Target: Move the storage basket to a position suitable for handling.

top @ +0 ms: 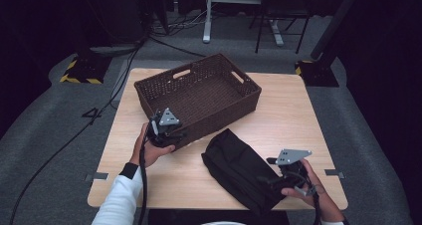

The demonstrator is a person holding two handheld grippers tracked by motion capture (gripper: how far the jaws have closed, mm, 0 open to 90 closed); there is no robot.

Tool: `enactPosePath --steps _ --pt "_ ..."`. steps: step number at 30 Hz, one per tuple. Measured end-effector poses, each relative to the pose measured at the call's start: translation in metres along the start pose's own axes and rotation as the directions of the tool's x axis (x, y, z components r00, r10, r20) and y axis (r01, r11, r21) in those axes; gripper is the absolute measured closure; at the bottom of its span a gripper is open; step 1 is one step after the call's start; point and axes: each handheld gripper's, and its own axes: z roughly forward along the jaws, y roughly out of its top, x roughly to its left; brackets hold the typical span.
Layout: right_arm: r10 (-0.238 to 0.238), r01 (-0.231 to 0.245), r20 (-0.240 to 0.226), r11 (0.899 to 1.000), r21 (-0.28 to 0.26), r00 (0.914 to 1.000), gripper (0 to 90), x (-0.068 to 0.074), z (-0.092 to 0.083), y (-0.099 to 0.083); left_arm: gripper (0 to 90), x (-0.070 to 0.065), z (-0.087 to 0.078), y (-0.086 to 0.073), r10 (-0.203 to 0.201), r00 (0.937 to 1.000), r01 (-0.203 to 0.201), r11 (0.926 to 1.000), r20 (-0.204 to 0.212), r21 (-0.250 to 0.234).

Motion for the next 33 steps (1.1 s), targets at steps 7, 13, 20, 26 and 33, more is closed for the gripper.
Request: enactPosePath --steps 7,13,20,26,33 --pt "-0.007 0.001 0.056 0.995 0.104 0.9984 22.9 0.001 0.015 -0.021 80.1 -0.001 0.014 0.012 0.027 0.9978 -0.027 0.9996 0.061 -0.007" --pt "-0.001 -0.011 0.087 0.989 0.144 0.9962 18.9 -0.014 0.015 -0.028 80.9 -0.002 0.036 0.028 0.052 0.9962 -0.05 0.9982 0.07 -0.033" --pt "0.035 -0.059 0.156 0.986 0.153 0.9872 19.5 -0.026 0.011 -0.031 81.0 -0.001 0.053 0.043 0.068 0.9924 -0.064 0.9972 0.103 -0.039" --pt "0.04 -0.073 0.205 0.985 0.156 0.9779 23.9 -0.046 0.011 -0.029 81.1 -0.005 0.072 0.06 0.103 0.9835 -0.098 0.9943 0.148 -0.042" --pt "0.08 -0.114 0.239 0.984 0.134 0.9678 27.1 -0.06 0.011 -0.029 81.0 -0.03 0.074 0.065 0.215 0.9565 -0.212 0.9765 0.197 -0.04"
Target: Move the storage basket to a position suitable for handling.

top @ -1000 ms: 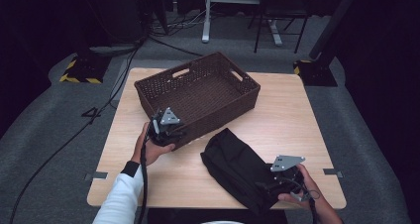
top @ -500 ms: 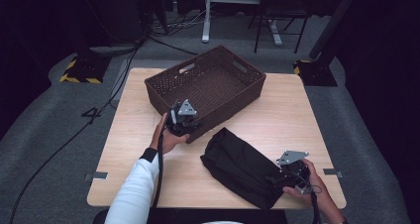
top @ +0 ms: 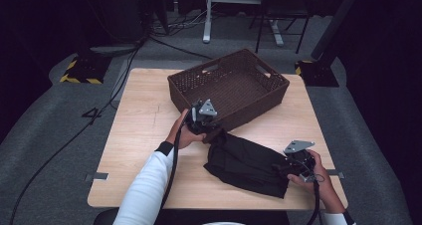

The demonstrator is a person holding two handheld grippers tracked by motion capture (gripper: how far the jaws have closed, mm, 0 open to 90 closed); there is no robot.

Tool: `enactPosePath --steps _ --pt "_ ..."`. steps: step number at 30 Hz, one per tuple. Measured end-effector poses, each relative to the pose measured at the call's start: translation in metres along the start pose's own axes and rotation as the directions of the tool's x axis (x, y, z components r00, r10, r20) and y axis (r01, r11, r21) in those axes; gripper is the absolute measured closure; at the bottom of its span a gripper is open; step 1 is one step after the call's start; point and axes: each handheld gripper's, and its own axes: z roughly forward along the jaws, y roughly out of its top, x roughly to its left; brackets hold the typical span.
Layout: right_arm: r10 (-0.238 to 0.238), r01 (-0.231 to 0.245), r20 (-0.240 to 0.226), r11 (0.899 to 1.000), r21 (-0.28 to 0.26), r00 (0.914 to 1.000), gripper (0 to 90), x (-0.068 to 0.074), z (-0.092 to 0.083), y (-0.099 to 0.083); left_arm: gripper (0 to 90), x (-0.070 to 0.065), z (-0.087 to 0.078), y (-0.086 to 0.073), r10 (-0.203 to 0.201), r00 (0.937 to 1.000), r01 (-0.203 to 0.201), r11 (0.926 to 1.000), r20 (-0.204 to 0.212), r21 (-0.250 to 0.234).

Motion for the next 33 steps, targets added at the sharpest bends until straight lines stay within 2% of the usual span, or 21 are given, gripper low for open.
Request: enactPosePath --steps 3,5,6,8,12,15,16,17,18,21,22,23,24,26,27,28,29,30,31,32,33 --pt "0.013 -0.013 -0.003 1.0 -0.003 0.9999 27.1 -0.002 0.0 -0.002 81.0 -0.002 -0.008 -0.006 0.02 0.9998 -0.02 0.9998 0.004 0.002" --pt "0.021 -0.021 0.019 1.0 -0.003 0.9996 27.5 -0.003 -0.001 -0.003 81.0 -0.003 -0.016 -0.014 0.028 0.9996 -0.027 0.9996 -0.01 0.004" --pt "0.02 -0.02 0.034 1.0 -0.006 0.9992 29.3 -0.003 -0.003 -0.004 80.7 -0.003 -0.027 -0.022 0.039 0.9981 -0.038 0.999 -0.048 0.025" --pt "0.018 -0.018 0.045 1.0 -0.008 0.9988 30.5 -0.003 -0.004 -0.005 80.2 -0.003 -0.04 -0.031 0.038 0.9978 -0.036 0.9987 -0.054 0.034" --pt "0.016 -0.015 0.066 1.0 -0.013 0.9977 31.4 -0.001 -0.005 -0.006 74.3 -0.002 -0.061 -0.046 -0.007 0.9937 0.013 0.9987 -0.112 0.05" --pt "0.017 -0.016 0.071 1.0 -0.027 0.9973 31.6 0.0 -0.006 -0.006 67.3 -0.006 -0.07 -0.046 -0.013 0.991 0.019 0.9988 -0.133 0.046" --pt "0.039 -0.036 0.062 0.998 -0.056 0.9973 30.8 0.0 -0.009 -0.007 63.7 -0.013 -0.08 -0.044 -0.022 0.9894 0.023 0.9997 -0.143 0.004" --pt "0.05 -0.046 0.058 0.996 -0.071 0.9971 30.2 0.0 -0.011 -0.007 60.4 -0.013 -0.08 -0.044 -0.022 0.9894 0.023 0.9997 -0.143 0.004" --pt "0.065 -0.06 0.049 0.994 -0.094 0.9967 29.5 0.0 -0.015 -0.008 56.0 -0.022 -0.091 -0.04 -0.013 0.9905 0.007 0.9991 -0.137 -0.043" --pt "0.086 -0.08 0.038 0.988 -0.13 0.9956 27.0 0.002 -0.023 -0.01 41.0 -0.032 -0.096 -0.036 -0.018 0.987 0.007 0.9979 -0.159 -0.065" --pt "0.101 -0.097 0.014 0.983 -0.155 0.9948 25.9 0.005 -0.03 -0.012 38.0 -0.039 -0.098 -0.033 -0.024 0.9866 0.011 0.997 -0.161 -0.077" --pt "0.101 -0.097 0.014 0.983 -0.155 0.9948 25.9 0.005 -0.03 -0.012 38.0 -0.046 -0.099 -0.031 -0.016 0.989 0.003 0.9964 -0.147 -0.085" --pt "0.102 -0.098 0.011 0.982 -0.164 0.9948 24.3 0.01 -0.035 -0.015 31.8 -0.058 -0.096 -0.027 -0.003 0.9945 -0.008 0.994 -0.104 -0.109" --pt "0.106 -0.107 -0.012 0.981 -0.165 0.9943 24.0 0.015 -0.037 -0.018 29.1 -0.077 -0.084 -0.023 0.012 0.9993 -0.016 0.9931 -0.036 -0.116" --pt "0.106 -0.107 -0.012 0.981 -0.165 0.9943 24.0 0.015 -0.037 -0.018 27.5 -0.077 -0.084 -0.023 0.012 0.9993 -0.016 0.9931 -0.036 -0.116" --pt "0.088 -0.095 -0.053 0.981 -0.171 0.9948 28.0 0.025 -0.037 -0.022 26.9 -0.09 -0.069 -0.02 0.027 0.9996 -0.026 0.994 0.012 -0.107" --pt "0.069 -0.079 -0.065 0.983 -0.164 0.9955 31.4 0.029 -0.036 -0.022 26.7 -0.096 -0.06 -0.019 0.032 0.9987 -0.027 0.9947 0.041 -0.099" --pt "0.031 -0.042 -0.074 0.987 -0.157 0.9968 34.8 0.036 -0.035 -0.023 27.3 -0.102 -0.049 -0.018 0.034 0.9977 -0.029 0.9959 0.058 -0.086" --pt "-0.006 -0.008 -0.089 0.987 -0.158 0.996 40.2 0.042 -0.035 -0.025 27.7 -0.102 -0.049 -0.018 0.034 0.9977 -0.029 0.9959 0.058 -0.086" --pt "-0.029 0.011 -0.117 0.988 -0.155 0.9928 42.7 0.049 -0.034 -0.026 27.5 -0.113 -0.024 -0.018 0.058 0.9963 -0.056 0.9982 0.064 -0.022" --pt "-0.039 0.022 -0.116 0.989 -0.144 0.9924 43.8 0.054 -0.032 -0.028 26.9 -0.114 -0.014 -0.019 0.05 0.9957 -0.049 0.9988 0.078 -0.009"
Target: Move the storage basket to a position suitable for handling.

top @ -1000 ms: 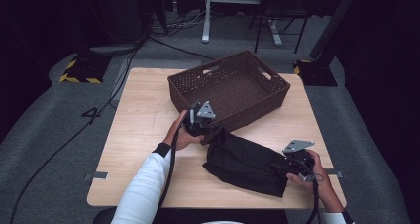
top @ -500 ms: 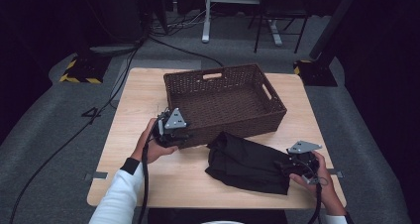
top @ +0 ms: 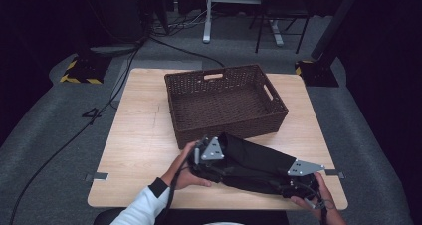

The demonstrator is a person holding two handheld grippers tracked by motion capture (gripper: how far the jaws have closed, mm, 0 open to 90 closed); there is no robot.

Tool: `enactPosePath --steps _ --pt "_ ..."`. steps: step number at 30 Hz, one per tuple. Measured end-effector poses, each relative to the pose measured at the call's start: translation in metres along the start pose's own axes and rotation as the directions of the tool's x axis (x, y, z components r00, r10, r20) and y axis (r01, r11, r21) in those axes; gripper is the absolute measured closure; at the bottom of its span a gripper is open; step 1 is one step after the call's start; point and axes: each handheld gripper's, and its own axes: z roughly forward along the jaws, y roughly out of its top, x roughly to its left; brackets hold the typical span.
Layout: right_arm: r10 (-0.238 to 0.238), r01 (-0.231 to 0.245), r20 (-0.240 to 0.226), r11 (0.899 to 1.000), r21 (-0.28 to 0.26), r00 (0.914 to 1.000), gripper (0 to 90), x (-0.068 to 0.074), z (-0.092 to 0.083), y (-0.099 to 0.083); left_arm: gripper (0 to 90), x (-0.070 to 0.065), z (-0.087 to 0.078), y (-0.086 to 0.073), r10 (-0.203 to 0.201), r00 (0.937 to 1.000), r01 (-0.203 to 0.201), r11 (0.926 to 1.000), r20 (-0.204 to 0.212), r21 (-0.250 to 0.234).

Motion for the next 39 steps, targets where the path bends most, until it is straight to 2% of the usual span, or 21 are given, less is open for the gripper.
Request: enactPosePath --steps 2,3,7,13,15,20,22,23,24,26,27,28,29,30,31,32,34,35,37,38,39 --pt "-0.016 0.016 0.002 1.0 0.009 0.9999 45.7 0.003 0.002 -0.002 25.4 0.0 0.006 -0.001 -0.005 1.0 0.005 1.0 0.007 0.006" --pt "-0.002 0.003 -0.022 1.0 0.017 0.9998 51.4 0.003 0.004 -0.006 24.2 0.004 0.019 -0.003 -0.025 0.9997 0.025 0.9995 0.001 0.018" --pt "-0.021 0.021 -0.028 1.0 0.013 0.9994 52.9 0.003 0.007 -0.01 26.0 0.012 0.031 -0.008 -0.061 0.9979 0.06 0.9976 0.022 0.035" --pt "-0.052 0.053 -0.032 0.998 0.018 0.9981 53.3 -0.011 0.013 -0.005 37.4 0.01 0.034 -0.016 -0.039 0.999 0.037 0.9975 0.024 0.061" --pt "-0.063 0.063 -0.005 0.998 0.026 0.998 52.9 -0.018 0.016 0.0 39.0 0.009 0.032 -0.019 -0.036 0.9991 0.034 0.9969 0.021 0.071" --pt "-0.079 0.078 0.036 0.997 0.025 0.9962 51.3 -0.03 0.026 0.01 40.2 0.011 0.023 -0.026 -0.067 0.9975 0.065 0.9963 0.023 0.056" --pt "-0.068 0.067 0.046 0.998 0.021 0.9966 45.7 -0.033 0.028 0.011 41.0 0.011 0.018 -0.029 -0.069 0.9973 0.067 0.9967 0.027 0.045" --pt "-0.032 0.032 0.054 0.999 0.011 0.998 41.2 -0.035 0.024 0.01 41.1 0.01 0.013 -0.03 -0.073 0.9971 0.072 0.9968 0.021 0.034" --pt "-0.013 0.013 0.05 1.0 0.001 0.9987 37.4 -0.035 0.019 0.008 41.0 0.008 0.004 -0.031 -0.092 0.9956 0.092 0.9957 0.016 -0.004" --pt "0.002 -0.002 0.047 1.0 -0.01 0.9989 34.5 -0.036 0.014 0.007 39.0 0.007 -0.004 -0.03 -0.092 0.9957 0.092 0.9954 0.011 -0.027" --pt "0.072 -0.068 0.062 0.995 -0.069 0.9954 27.2 -0.04 -0.003 0.008 31.0 0.005 -0.012 -0.026 -0.08 0.9967 0.079 0.9948 -0.013 -0.064" --pt "0.072 -0.068 0.062 0.995 -0.069 0.9954 27.2 -0.04 -0.003 0.008 28.0 0.005 -0.012 -0.026 -0.08 0.9967 0.079 0.9948 -0.013 -0.064" --pt "0.133 -0.124 0.08 0.986 -0.108 0.9879 23.1 -0.044 -0.012 0.013 22.9 0.004 -0.014 -0.02 -0.074 0.9963 0.07 0.994 -0.044 -0.084" --pt "0.133 -0.124 0.08 0.986 -0.108 0.9879 23.1 -0.044 -0.012 0.013 20.3 0.004 -0.014 -0.02 -0.074 0.9963 0.07 0.994 -0.044 -0.084" --pt "0.167 -0.156 0.114 0.983 -0.096 0.9795 19.1 -0.046 -0.009 0.019 18.4 0.006 -0.01 -0.011 -0.065 0.9975 0.062 0.9922 -0.028 -0.109" --pt "0.167 -0.156 0.114 0.983 -0.096 0.9795 19.1 -0.046 -0.009 0.019 17.0 0.006 -0.01 -0.011 -0.065 0.9975 0.062 0.9922 -0.028 -0.109" --pt "0.186 -0.179 0.114 0.981 -0.069 0.9758 16.2 -0.052 0.008 0.025 15.8 0.008 0.004 -0.001 -0.035 0.9994 0.035 0.9971 0.008 -0.068" --pt "0.171 -0.166 0.114 0.985 -0.051 0.9787 16.0 -0.053 0.013 0.026 15.9 0.009 0.011 0.0 -0.009 0.9998 0.01 0.9992 0.019 -0.038" --pt "0.111 -0.114 0.091 0.993 0.027 0.9896 15.7 -0.053 0.032 0.026 16.1 0.01 0.017 -0.001 -0.004 0.9994 0.004 0.9997 0.033 -0.022" --pt "0.111 -0.114 0.091 0.993 0.027 0.9896 15.7 -0.053 0.032 0.026 16.1 0.011 0.023 -0.002 -0.012 0.9982 0.012 0.9999 0.058 -0.001" --pt "0.111 -0.114 0.063 0.992 0.052 0.9919 11.3 -0.054 0.042 0.025 15.9 0.011 0.033 -0.006 -0.013 0.9984 0.009 0.9983 0.055 0.058"
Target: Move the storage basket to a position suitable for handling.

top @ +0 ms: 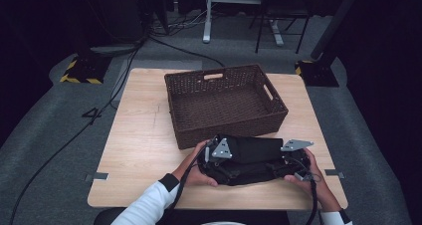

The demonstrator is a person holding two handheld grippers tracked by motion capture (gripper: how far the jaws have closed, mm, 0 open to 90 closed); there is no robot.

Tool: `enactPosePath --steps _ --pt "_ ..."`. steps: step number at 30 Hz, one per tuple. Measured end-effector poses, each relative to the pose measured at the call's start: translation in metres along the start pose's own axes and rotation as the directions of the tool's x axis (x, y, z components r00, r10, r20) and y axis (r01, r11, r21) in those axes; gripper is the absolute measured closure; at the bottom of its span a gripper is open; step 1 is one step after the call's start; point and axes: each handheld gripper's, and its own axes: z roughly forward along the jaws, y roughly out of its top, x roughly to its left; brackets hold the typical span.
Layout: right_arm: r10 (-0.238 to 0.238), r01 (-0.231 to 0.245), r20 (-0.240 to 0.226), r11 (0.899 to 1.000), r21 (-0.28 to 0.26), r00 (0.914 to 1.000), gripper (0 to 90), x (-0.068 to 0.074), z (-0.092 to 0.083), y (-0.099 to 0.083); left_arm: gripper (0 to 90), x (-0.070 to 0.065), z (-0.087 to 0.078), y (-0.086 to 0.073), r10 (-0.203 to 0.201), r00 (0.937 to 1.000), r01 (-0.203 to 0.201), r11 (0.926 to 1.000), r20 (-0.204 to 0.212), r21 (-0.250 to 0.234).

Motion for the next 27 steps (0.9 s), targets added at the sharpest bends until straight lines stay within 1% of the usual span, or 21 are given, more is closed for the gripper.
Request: enactPosePath --steps 1,2,3,4,5,6,7,8,10,11,12,13,15,16,18,19,20,22,23,25,27 --pt "0.007 -0.007 -0.006 1.0 -0.004 1.0 8.7 -0.001 0.001 0.0 16.2 0.0 0.004 -0.002 0.0 1.0 0.0 0.9997 0.002 0.026" --pt "0.017 -0.017 -0.009 1.0 0.0 0.9998 7.9 -0.003 0.002 -0.001 15.7 0.001 0.007 -0.005 0.004 0.9997 -0.005 0.9992 0.022 0.04" --pt "0.031 -0.031 -0.02 1.0 0.001 0.9993 8.0 -0.003 0.003 -0.002 15.5 0.001 0.007 -0.005 0.004 0.9997 -0.005 0.9992 0.022 0.04" --pt "0.047 -0.047 -0.047 0.999 0.01 0.9978 7.4 -0.004 0.003 -0.004 15.9 0.0 0.01 -0.009 0.019 0.9997 -0.019 0.9988 0.017 0.044" --pt "0.061 -0.06 -0.068 0.998 0.018 0.9958 5.1 -0.006 0.004 -0.005 16.0 -0.003 0.013 -0.014 0.022 0.9996 -0.023 0.9986 0.016 0.048" --pt "0.06 -0.059 -0.072 0.998 0.021 0.9956 3.1 -0.006 0.004 -0.007 15.9 -0.005 0.015 -0.016 0.028 0.9996 -0.029 0.9983 0.008 0.05" --pt "0.059 -0.057 -0.066 0.998 0.02 0.9961 1.5 -0.006 0.005 -0.007 16.0 -0.009 0.016 -0.018 0.064 0.9977 -0.062 0.9962 -0.023 0.062" --pt "0.061 -0.06 -0.061 0.998 0.021 0.9963 0.7 -0.006 0.006 -0.007 16.5 -0.012 0.018 -0.02 0.07 0.9966 -0.067 0.9961 -0.043 0.056" --pt "0.063 -0.062 -0.048 0.998 0.033 0.9968 0.7 -0.006 0.005 -0.006 16.7 -0.015 0.018 -0.021 0.068 0.9962 -0.065 0.9964 -0.054 0.055" --pt "0.064 -0.063 -0.045 0.997 0.034 0.9969 0.7 -0.005 0.006 -0.006 18.2 -0.017 0.018 -0.021 0.075 0.9943 -0.071 0.9955 -0.076 0.063" --pt "0.064 -0.063 -0.045 0.997 0.034 0.9969 0.7 -0.005 0.006 -0.006 21.6 -0.017 0.018 -0.021 0.075 0.9943 -0.071 0.9955 -0.076 0.063" --pt "0.066 -0.064 -0.043 0.997 0.034 0.9969 0.7 -0.005 0.006 -0.006 22.8 -0.017 0.016 -0.022 0.054 0.9952 -0.049 0.9973 -0.082 0.054" --pt "0.068 -0.067 -0.037 0.997 0.027 0.997 0.4 -0.006 0.006 -0.006 23.7 -0.016 0.014 -0.024 0.034 0.9965 -0.031 0.9989 -0.076 0.035" --pt "0.067 -0.066 -0.042 0.998 0.022 0.9969 0.3 -0.007 0.007 -0.006 23.6 -0.016 0.013 -0.025 0.006 0.9961 -0.005 0.9999 -0.088 0.014" --pt "0.061 -0.06 -0.049 0.998 0.012 0.9969 0.3 -0.008 0.009 -0.006 22.8 -0.013 0.009 -0.027 -0.04 0.9951 0.039 0.9992 -0.091 -0.011" --pt "0.052 -0.051 -0.054 0.999 0.007 0.9972 0.3 -0.008 0.01 -0.005 20.6 -0.013 0.008 -0.028 -0.069 0.9913 0.067 0.9975 -0.112 -0.019" --pt "0.045 -0.045 -0.06 0.999 0.006 0.9972 0.3 -0.009 0.01 -0.004 16.9 -0.013 0.006 -0.029 -0.078 0.9892 0.077 0.9969 -0.124 -0.019" --pt "0.036 -0.035 -0.069 0.999 0.006 0.997 0.4 -0.008 0.012 -0.003 15.8 -0.012 0.0 -0.032 -0.111 0.9849 0.106 0.9935 -0.133 -0.041" --pt "0.03 -0.029 -0.072 1.0 0.007 0.997 0.5 -0.008 0.012 -0.002 15.6 -0.011 0.0 -0.033 -0.123 0.984 0.117 0.9918 -0.129 -0.051" --pt "0.013 -0.013 -0.082 1.0 0.005 0.9965 1.4 -0.007 0.014 -0.001 15.0 -0.012 0.0 -0.033 -0.108 0.9844 0.107 0.9941 -0.139 -0.02" --pt "0.003 -0.003 -0.094 1.0 0.004 0.9956 2.9 -0.007 0.014 0.0 14.6 -0.011 -0.003 -0.034 -0.117 0.983 0.115 0.9931 -0.141 -0.024"
